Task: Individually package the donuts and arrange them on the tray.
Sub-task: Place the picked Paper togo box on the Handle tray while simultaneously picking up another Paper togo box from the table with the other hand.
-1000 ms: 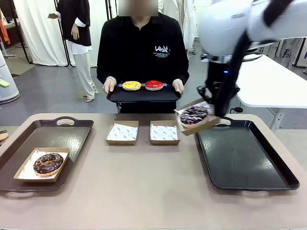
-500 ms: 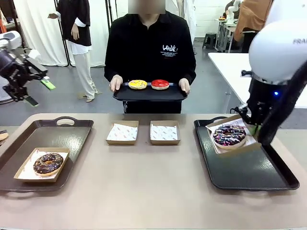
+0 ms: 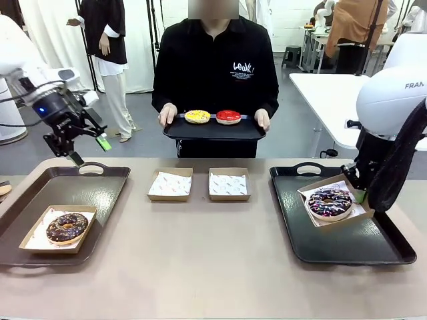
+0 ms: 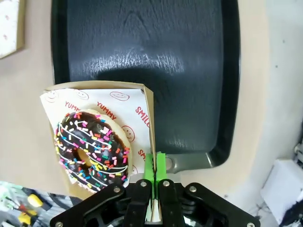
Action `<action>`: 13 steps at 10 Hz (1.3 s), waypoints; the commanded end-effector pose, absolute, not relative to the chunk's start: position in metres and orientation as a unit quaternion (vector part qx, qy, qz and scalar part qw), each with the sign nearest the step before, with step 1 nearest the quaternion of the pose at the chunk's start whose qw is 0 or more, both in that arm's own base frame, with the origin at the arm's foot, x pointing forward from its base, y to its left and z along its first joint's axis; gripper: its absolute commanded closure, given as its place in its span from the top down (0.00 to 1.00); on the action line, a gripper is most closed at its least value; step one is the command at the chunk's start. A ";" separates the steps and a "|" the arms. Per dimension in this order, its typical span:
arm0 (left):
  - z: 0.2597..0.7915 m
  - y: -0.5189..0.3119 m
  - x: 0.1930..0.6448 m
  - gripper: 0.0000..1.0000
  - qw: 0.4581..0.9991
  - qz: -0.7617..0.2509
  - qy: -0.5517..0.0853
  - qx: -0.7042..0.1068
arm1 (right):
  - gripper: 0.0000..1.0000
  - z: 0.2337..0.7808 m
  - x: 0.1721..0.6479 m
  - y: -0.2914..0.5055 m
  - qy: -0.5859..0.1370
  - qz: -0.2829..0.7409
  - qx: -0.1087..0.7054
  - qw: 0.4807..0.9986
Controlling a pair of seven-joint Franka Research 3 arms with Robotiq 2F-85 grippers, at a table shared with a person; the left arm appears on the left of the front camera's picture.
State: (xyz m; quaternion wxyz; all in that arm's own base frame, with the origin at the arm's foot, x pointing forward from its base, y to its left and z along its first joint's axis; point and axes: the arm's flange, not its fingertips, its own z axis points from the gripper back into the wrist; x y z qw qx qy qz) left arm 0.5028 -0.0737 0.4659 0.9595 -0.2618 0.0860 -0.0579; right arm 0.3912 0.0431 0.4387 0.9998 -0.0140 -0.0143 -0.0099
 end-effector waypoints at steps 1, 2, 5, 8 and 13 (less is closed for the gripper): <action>0.456 -0.095 0.508 1.00 0.972 -0.051 0.076 -0.216 | 0.02 0.433 0.401 0.037 -0.012 -0.004 0.014 1.000; 0.448 -0.108 0.509 1.00 0.975 -0.057 0.073 -0.200 | 0.02 0.428 0.403 0.034 -0.012 -0.005 0.023 1.000; 0.424 -0.142 0.512 1.00 0.983 -0.070 0.071 -0.156 | 0.02 0.427 0.398 0.039 -0.006 -0.013 -0.002 1.000; 0.408 -0.174 0.510 1.00 0.989 -0.087 0.044 -0.111 | 0.02 0.427 0.398 0.039 -0.006 -0.013 -0.002 1.000; 0.410 -0.175 0.512 1.00 0.986 -0.103 0.045 -0.126 | 0.02 0.427 0.398 0.039 -0.006 -0.013 -0.002 1.000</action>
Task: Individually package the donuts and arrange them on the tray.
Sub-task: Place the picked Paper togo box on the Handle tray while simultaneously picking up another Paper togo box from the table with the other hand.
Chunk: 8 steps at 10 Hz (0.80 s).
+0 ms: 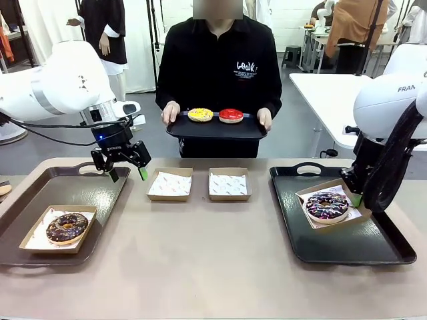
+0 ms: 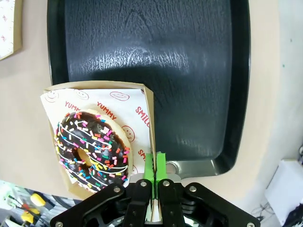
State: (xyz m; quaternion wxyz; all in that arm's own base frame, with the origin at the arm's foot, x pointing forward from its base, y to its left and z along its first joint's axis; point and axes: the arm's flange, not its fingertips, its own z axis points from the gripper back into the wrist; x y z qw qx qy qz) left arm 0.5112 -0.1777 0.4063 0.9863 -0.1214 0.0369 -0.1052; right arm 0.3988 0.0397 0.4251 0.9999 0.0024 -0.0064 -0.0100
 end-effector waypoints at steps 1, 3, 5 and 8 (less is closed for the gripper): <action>0.410 -0.175 0.512 1.00 0.986 -0.103 0.045 -0.126 | 0.02 0.427 0.398 0.039 -0.006 -0.013 -0.002 1.000; 0.410 -0.175 0.512 1.00 0.986 -0.103 0.045 -0.126 | 0.02 0.427 0.398 0.039 -0.006 -0.013 -0.002 1.000; 0.410 -0.175 0.512 1.00 0.986 -0.103 0.045 -0.126 | 0.02 0.427 0.398 0.039 -0.006 -0.013 -0.002 1.000; 0.407 -0.177 0.511 1.00 0.986 -0.105 0.041 -0.121 | 0.02 0.422 0.395 0.045 -0.012 -0.028 -0.018 0.999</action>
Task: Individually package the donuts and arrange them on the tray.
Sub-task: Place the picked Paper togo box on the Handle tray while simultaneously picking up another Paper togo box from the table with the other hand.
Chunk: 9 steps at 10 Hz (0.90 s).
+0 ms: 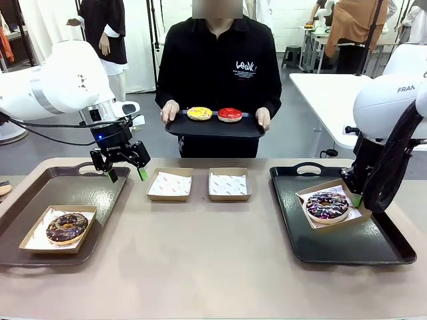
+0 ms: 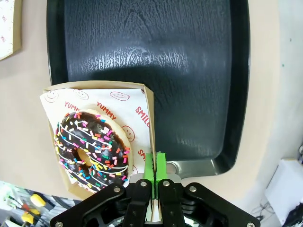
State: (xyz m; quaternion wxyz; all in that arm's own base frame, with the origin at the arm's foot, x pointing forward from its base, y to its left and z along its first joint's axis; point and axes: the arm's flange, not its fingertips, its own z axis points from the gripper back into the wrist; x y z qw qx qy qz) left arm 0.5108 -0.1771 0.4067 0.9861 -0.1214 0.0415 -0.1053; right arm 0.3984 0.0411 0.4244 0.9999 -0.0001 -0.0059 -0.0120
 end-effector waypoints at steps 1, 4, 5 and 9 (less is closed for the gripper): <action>0.410 -0.180 0.519 1.00 0.987 -0.115 0.035 -0.104 | 0.02 0.418 0.389 0.048 -0.017 -0.035 -0.029 0.999; 0.419 -0.189 0.533 1.00 0.993 -0.092 0.030 -0.061 | 0.02 0.400 0.378 0.059 -0.015 -0.046 -0.062 0.997; 0.420 -0.194 0.537 1.00 0.995 -0.086 0.028 -0.048 | 0.02 0.395 0.375 0.058 -0.015 -0.052 -0.067 0.996; 0.402 -0.218 0.560 1.00 0.997 -0.067 0.035 -0.012 | 0.02 0.376 0.375 0.050 -0.019 -0.043 -0.049 0.998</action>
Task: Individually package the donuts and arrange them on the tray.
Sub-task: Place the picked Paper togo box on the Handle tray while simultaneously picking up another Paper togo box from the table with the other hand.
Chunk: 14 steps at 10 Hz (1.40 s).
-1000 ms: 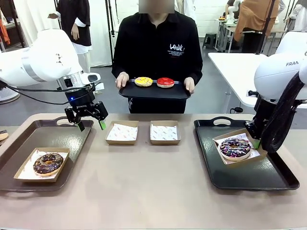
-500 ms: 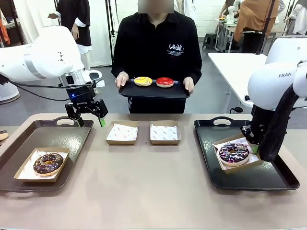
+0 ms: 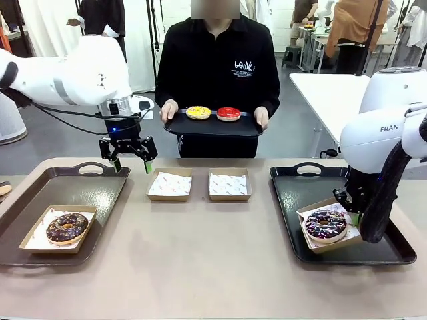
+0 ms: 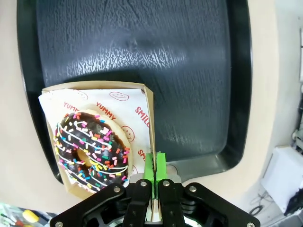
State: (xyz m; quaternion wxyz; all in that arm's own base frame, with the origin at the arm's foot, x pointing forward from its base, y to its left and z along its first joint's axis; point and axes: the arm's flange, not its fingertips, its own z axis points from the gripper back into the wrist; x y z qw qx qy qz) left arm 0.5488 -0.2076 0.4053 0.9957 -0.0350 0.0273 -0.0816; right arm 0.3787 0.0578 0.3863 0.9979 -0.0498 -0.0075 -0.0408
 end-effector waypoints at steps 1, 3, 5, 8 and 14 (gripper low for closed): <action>0.392 -0.223 0.564 1.00 0.998 -0.045 0.030 -0.010 | 0.02 0.373 0.377 0.047 -0.023 -0.040 -0.044 0.998; 0.375 -0.228 0.566 1.00 0.999 -0.031 0.025 0.005 | 0.02 0.368 0.383 0.042 -0.027 -0.037 -0.037 0.998; 0.365 -0.231 0.566 1.00 0.999 -0.031 0.024 0.022 | 0.02 0.364 0.385 0.042 -0.024 -0.041 -0.040 0.998; 0.360 -0.234 0.564 1.00 0.999 -0.034 0.027 0.023 | 0.02 0.355 0.387 0.043 -0.023 -0.047 -0.050 0.997; 0.351 -0.231 0.568 1.00 0.999 -0.037 0.023 0.017 | 0.02 0.355 0.386 0.043 -0.023 -0.046 -0.049 0.997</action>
